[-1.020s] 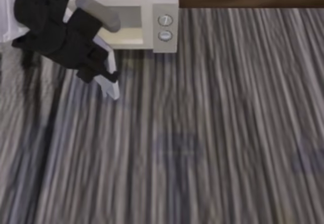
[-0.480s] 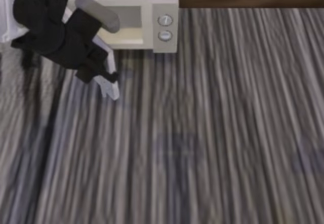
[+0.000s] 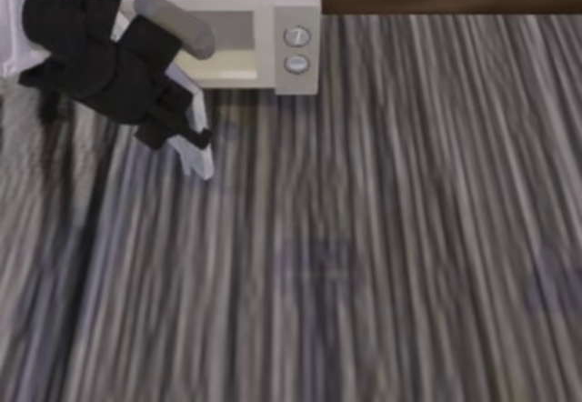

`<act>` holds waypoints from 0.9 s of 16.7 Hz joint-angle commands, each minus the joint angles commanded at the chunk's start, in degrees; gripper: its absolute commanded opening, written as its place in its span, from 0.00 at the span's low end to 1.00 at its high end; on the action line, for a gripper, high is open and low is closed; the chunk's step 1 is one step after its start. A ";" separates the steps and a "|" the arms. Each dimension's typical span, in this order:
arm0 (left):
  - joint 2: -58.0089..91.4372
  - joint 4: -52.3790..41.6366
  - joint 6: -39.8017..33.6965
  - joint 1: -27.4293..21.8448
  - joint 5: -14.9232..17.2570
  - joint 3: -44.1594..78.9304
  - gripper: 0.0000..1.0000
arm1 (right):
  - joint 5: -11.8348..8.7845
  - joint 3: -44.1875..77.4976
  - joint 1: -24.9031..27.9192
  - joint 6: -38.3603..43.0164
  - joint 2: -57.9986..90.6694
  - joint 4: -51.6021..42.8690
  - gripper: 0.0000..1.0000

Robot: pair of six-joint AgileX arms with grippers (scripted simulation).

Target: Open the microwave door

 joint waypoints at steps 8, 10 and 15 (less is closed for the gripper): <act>0.00 0.00 0.00 0.00 0.00 0.00 0.00 | 0.00 0.00 0.00 0.00 0.00 0.00 1.00; 0.08 -0.07 0.04 -0.14 0.30 -0.17 0.00 | 0.00 0.00 0.00 0.00 0.00 0.00 1.00; -0.51 -1.90 6.35 2.43 3.10 -0.85 0.00 | 0.00 0.00 0.00 0.00 0.00 0.00 1.00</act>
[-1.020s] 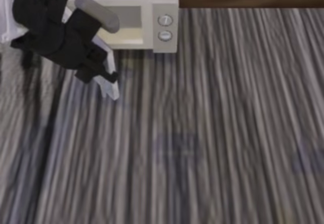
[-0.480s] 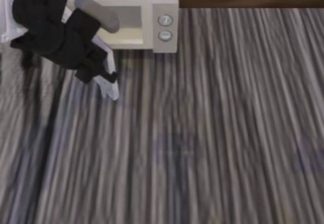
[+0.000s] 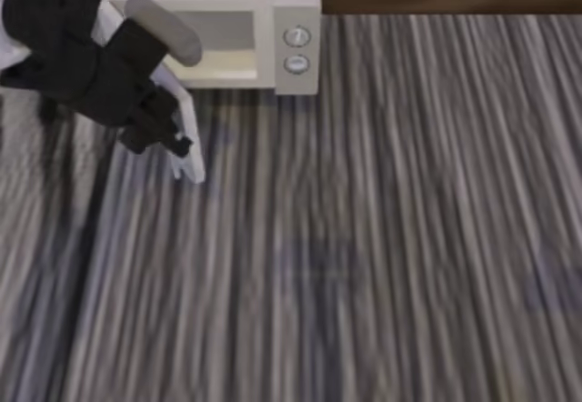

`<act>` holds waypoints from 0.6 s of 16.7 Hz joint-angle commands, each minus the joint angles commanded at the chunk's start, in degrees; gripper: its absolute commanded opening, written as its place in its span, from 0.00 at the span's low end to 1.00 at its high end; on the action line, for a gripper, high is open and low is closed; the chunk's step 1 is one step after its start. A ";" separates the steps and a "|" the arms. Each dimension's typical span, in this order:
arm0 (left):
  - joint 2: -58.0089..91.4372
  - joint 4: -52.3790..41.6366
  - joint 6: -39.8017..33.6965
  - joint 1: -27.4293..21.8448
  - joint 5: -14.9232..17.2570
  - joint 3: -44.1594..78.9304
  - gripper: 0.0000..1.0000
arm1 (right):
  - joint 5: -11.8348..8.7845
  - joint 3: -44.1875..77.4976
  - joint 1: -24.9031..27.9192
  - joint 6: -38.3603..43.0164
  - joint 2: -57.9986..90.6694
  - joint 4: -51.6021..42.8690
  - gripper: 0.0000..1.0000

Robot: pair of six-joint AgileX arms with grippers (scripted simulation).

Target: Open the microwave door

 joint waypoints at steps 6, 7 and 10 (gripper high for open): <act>-0.84 -1.09 4.58 1.94 2.20 -0.40 0.00 | 0.00 0.00 0.00 0.00 0.00 0.00 1.00; -0.84 -1.09 4.58 1.94 2.20 -0.40 0.00 | 0.00 0.00 0.00 0.00 0.00 0.00 1.00; -0.84 -1.09 4.58 1.94 2.20 -0.40 0.00 | 0.00 0.00 0.00 0.00 0.00 0.00 1.00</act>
